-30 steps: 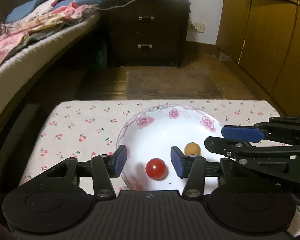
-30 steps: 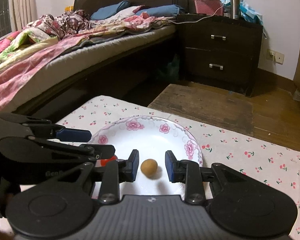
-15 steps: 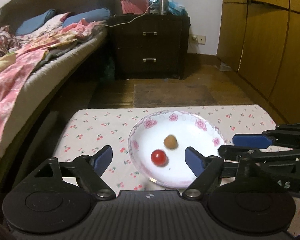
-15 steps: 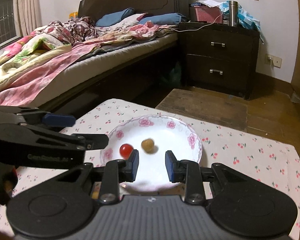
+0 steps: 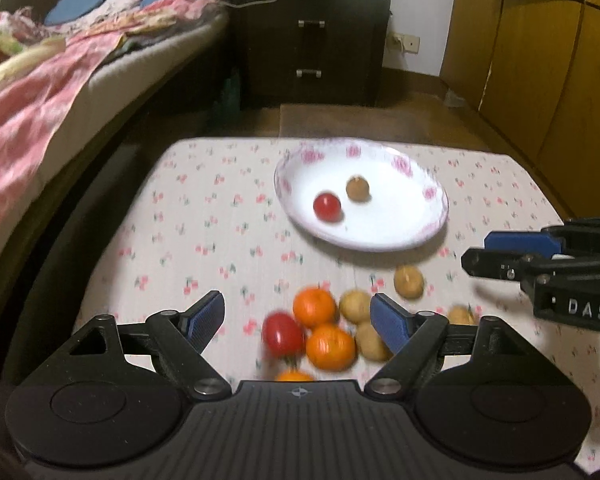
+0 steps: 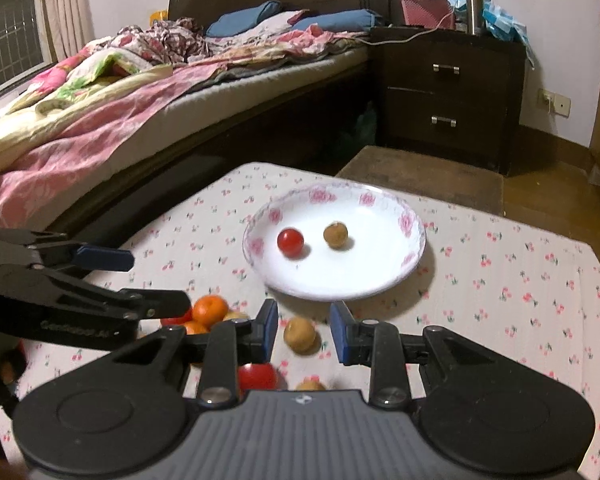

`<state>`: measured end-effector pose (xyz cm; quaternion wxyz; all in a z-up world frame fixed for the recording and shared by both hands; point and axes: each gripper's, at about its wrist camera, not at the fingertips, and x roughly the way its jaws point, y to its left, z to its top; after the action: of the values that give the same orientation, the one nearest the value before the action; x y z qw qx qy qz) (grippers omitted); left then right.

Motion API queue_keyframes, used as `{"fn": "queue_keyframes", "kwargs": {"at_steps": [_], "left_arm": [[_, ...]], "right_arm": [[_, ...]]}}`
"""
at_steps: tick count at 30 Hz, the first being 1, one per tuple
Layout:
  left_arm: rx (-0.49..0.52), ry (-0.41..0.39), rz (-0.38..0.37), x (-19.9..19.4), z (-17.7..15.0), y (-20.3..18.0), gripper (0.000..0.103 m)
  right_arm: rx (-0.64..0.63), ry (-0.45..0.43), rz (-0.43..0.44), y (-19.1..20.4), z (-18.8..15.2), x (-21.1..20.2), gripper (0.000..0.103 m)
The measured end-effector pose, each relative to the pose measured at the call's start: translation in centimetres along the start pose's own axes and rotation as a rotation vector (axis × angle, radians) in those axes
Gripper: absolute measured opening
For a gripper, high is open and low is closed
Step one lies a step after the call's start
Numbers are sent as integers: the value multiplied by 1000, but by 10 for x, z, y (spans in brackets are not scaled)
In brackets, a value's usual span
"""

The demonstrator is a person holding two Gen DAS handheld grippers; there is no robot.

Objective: Organize fruits
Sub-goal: 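Grasp a brown fruit with the right tool while the left tool grasps a tangerine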

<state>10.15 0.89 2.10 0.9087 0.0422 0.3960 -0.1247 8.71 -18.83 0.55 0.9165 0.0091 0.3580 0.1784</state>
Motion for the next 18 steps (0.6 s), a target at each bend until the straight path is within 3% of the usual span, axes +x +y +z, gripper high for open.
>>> {"fn": "queue_keyframes", "kwargs": {"at_steps": [7,18], "left_arm": [[-21,41,-6,-2,-24,2,84],[0,69,-3,11,-38,3,74]], "right_arm": [[5,31,-6,2,-17,-5,42],[11,56,-6,-2,-30,-2,43]]}}
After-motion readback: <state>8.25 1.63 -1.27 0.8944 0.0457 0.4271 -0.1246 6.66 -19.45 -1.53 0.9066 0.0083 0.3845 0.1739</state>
